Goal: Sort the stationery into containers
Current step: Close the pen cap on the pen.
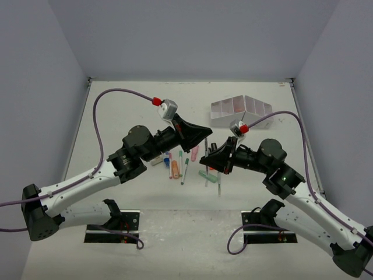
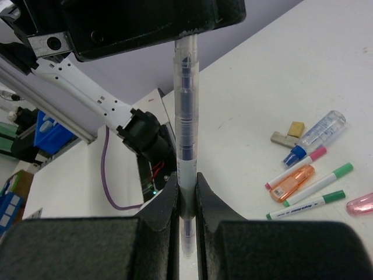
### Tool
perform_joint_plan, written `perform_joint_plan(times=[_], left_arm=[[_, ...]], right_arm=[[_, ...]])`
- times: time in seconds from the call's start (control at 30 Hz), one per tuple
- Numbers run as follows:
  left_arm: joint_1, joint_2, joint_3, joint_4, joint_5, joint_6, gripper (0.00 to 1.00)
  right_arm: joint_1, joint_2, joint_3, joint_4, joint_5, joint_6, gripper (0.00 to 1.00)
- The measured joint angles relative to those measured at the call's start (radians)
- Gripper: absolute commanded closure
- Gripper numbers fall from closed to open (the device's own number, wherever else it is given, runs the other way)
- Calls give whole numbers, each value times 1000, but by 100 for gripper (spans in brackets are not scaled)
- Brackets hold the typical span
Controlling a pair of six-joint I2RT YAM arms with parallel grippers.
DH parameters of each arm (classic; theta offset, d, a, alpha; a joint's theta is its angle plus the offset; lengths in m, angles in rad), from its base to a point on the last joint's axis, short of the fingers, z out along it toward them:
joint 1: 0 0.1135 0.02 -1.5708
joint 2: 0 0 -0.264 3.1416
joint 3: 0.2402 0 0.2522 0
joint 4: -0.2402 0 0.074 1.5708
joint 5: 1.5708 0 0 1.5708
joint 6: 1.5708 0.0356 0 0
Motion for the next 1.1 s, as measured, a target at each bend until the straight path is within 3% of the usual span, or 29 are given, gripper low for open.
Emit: perform_joint_plan(times=[0.4, 0.67, 0.77, 0.87, 1.03, 1.1], left_arm=[[22, 10, -102, 256, 0, -71, 100], [16, 11, -269, 528, -128, -149, 100], [12, 5, -281, 521, -160, -152, 100], [0, -7, -240, 415, -188, -127, 100], [-33, 17, -73, 180, -175, -32, 100], [-40, 26, -31, 116, -175, -4, 92]], right_arm=[[3, 110, 230, -255, 36, -71, 100], [-29, 277, 432, -494, -43, -133, 100], [-30, 302, 430, -494, -48, -148, 100], [-38, 305, 404, -469, -61, -161, 100], [-42, 327, 331, -260, -99, -163, 100], [-49, 337, 309, -187, -97, -159, 100]])
